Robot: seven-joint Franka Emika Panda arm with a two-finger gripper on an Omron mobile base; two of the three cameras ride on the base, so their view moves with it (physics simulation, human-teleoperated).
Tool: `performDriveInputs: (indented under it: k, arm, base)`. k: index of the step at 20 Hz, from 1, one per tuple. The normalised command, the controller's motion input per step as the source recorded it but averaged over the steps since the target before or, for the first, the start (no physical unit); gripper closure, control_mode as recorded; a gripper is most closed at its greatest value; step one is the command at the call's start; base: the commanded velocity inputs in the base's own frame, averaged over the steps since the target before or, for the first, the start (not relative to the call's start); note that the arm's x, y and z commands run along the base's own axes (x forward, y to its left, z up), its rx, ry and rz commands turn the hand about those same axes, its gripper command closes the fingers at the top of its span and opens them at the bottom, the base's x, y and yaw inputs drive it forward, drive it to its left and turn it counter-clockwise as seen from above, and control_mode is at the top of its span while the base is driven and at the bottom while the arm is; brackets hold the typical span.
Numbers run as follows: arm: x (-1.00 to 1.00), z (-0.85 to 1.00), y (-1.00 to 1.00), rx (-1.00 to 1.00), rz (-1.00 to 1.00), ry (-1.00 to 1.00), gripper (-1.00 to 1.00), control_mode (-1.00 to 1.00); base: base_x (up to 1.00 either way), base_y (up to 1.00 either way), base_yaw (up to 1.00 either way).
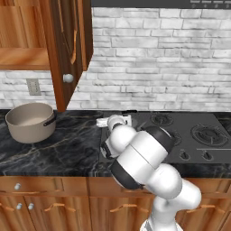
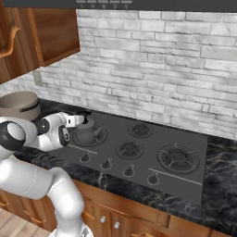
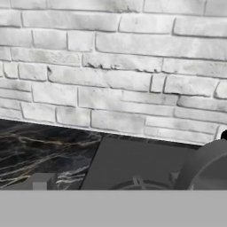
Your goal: Pick the kettle from the cabinet and place it on a stove burner. Then pick the pot from the counter and place it on another stove burner. Finally, turn both burners on.
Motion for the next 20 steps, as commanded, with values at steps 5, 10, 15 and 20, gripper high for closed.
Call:
performDriveInputs:
  k: [5, 10, 15, 20]
  arm:
    - [-0.02, -0.01, 0.00, 0.00, 0.00, 0.00, -1.00, -1.00]
    - [-0.22, 0.00, 0.00, 0.00, 0.00, -0.01, -1.00, -1.00]
    - [-0.21, 0.00, 0.00, 0.00, 0.00, 0.00, -1.00, -1.00]
    - [-0.01, 0.00, 0.00, 0.00, 0.00, 0.00, -1.00, -1.00]
  base:
    - [0.00, 0.00, 0.00]
    - [0.00, 0.00, 0.00]
    - [0.00, 0.00, 0.00]
    - [0.00, 0.00, 0.00]
